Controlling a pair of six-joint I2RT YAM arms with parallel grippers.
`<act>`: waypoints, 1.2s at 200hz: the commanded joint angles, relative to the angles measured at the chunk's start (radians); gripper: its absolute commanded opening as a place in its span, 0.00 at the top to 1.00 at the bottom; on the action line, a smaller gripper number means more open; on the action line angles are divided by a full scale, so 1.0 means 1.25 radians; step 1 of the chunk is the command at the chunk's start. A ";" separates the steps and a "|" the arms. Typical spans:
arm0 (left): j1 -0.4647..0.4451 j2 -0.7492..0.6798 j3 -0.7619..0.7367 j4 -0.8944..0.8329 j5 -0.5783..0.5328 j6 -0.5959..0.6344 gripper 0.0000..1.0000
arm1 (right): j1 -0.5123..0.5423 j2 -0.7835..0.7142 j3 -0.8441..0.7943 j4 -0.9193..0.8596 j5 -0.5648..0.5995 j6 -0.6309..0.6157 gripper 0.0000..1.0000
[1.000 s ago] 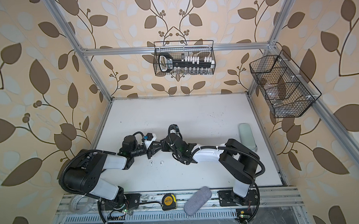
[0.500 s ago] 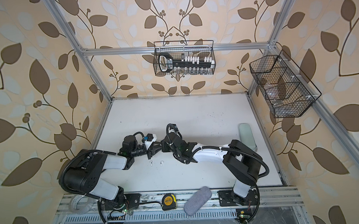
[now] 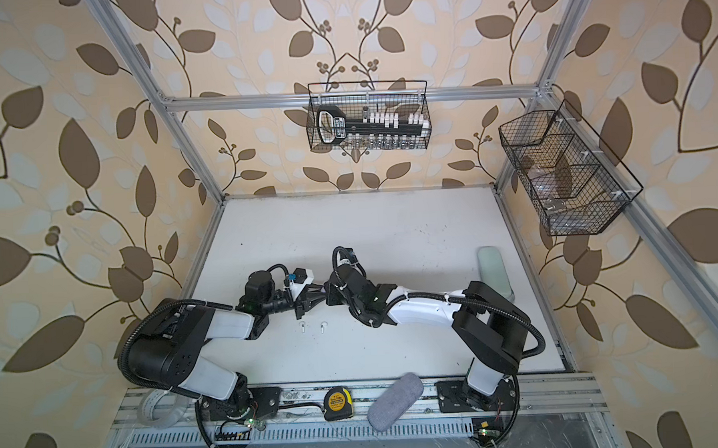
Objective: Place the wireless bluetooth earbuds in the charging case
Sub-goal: 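Press the earbud down into the case slot with the right gripper, then open the right gripper and lift it off the seated earbud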
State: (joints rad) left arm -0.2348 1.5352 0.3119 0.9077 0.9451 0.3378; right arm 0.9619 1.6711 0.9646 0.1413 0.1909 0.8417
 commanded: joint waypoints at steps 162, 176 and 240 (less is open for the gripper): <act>-0.032 -0.020 -0.009 -0.002 0.035 0.129 1.00 | -0.111 -0.173 -0.034 -0.197 -0.106 -0.015 0.69; -0.046 -0.028 -0.011 -0.029 0.030 0.167 1.00 | -0.120 -0.166 -0.031 -0.198 -0.134 -0.018 0.69; -0.098 -0.053 -0.030 -0.105 -0.001 0.300 1.00 | -0.142 -0.094 0.013 -0.200 -0.235 -0.029 0.69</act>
State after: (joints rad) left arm -0.3367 1.4979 0.2943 0.7956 0.9565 0.6155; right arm 0.7883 1.5036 0.9443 -0.0864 -0.0277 0.8207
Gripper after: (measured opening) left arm 0.223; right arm 0.314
